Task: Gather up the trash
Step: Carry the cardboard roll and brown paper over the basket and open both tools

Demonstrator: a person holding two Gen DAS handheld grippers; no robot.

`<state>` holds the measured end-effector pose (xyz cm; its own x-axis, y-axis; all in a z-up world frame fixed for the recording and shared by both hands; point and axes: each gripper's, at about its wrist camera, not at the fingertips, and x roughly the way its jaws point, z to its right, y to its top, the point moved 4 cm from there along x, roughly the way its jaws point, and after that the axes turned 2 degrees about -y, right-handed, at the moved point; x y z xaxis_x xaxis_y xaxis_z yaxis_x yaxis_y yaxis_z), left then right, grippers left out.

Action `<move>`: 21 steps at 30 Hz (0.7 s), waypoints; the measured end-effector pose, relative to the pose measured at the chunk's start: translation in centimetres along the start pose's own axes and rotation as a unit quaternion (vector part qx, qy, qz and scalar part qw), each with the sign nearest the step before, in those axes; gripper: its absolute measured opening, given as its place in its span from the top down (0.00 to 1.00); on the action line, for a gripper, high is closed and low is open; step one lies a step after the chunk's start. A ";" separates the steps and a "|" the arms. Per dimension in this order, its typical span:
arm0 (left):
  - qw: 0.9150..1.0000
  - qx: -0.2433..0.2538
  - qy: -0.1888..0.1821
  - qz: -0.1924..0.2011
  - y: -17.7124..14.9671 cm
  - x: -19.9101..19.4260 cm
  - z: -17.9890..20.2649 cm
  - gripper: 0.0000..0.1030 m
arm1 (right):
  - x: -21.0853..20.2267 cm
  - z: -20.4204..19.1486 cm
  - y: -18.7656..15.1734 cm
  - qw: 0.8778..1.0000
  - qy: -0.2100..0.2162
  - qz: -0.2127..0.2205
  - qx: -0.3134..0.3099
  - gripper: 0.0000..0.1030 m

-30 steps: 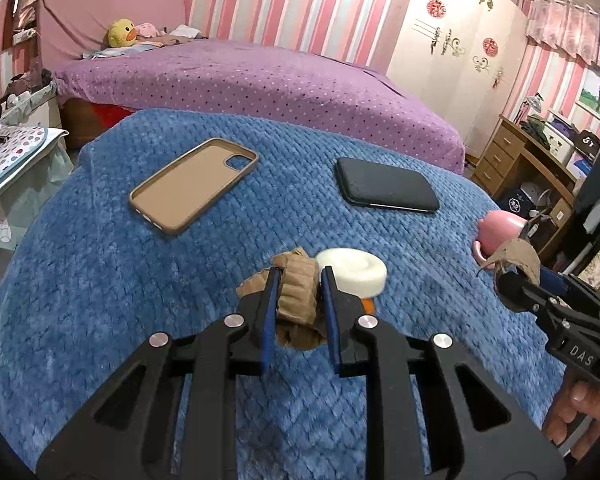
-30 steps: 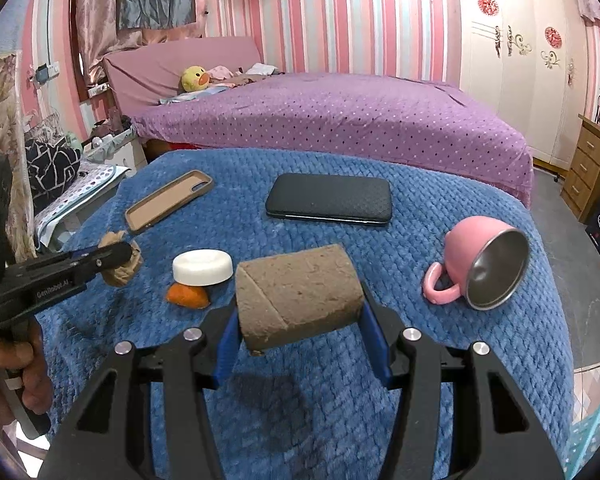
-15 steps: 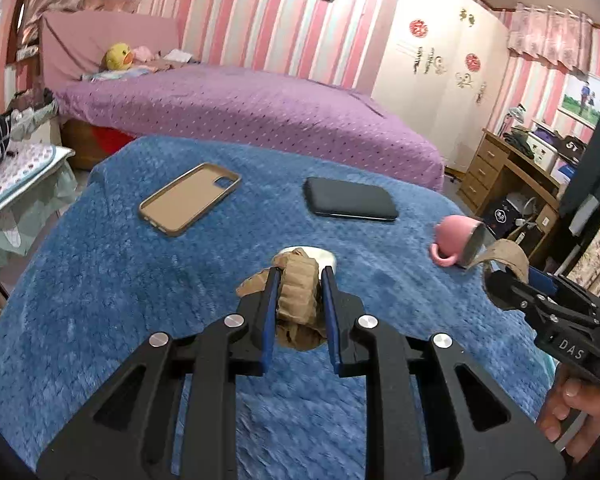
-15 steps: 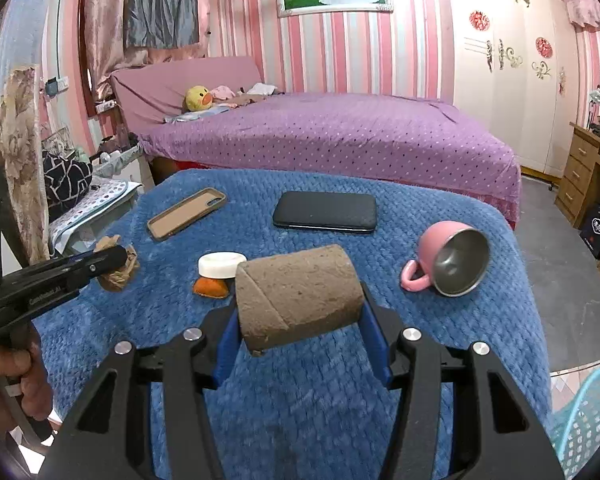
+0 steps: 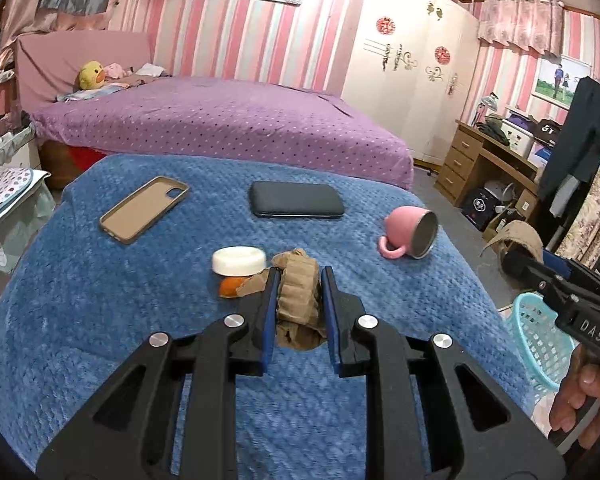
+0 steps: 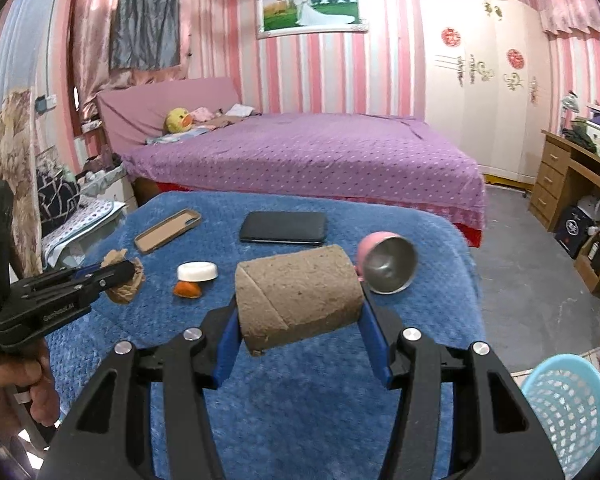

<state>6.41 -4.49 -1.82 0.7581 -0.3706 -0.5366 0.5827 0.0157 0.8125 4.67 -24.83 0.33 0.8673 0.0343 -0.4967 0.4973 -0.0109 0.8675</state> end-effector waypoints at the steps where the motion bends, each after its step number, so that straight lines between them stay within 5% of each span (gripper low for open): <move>1: 1.000 0.004 -0.002 0.001 0.0 -0.1 0.5 0.81 | -0.3 0.4 0.1 1.000 -0.004 0.003 0.003 0.49; 14: 0.999 0.035 -0.041 0.011 -0.5 -1.5 7.2 0.81 | -5.2 8.2 0.6 0.997 -0.049 0.038 0.048 0.49; 21: 0.994 0.062 -0.085 0.018 0.9 -1.7 13.9 0.81 | -8.6 13.8 1.0 0.991 -0.094 0.060 0.071 0.49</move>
<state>1.54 -16.78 3.01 0.7115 -0.5233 -0.4689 0.5075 -0.0787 0.8580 -1.93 -38.88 5.10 0.9032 -0.1621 -0.3975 0.3768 -0.1443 0.9150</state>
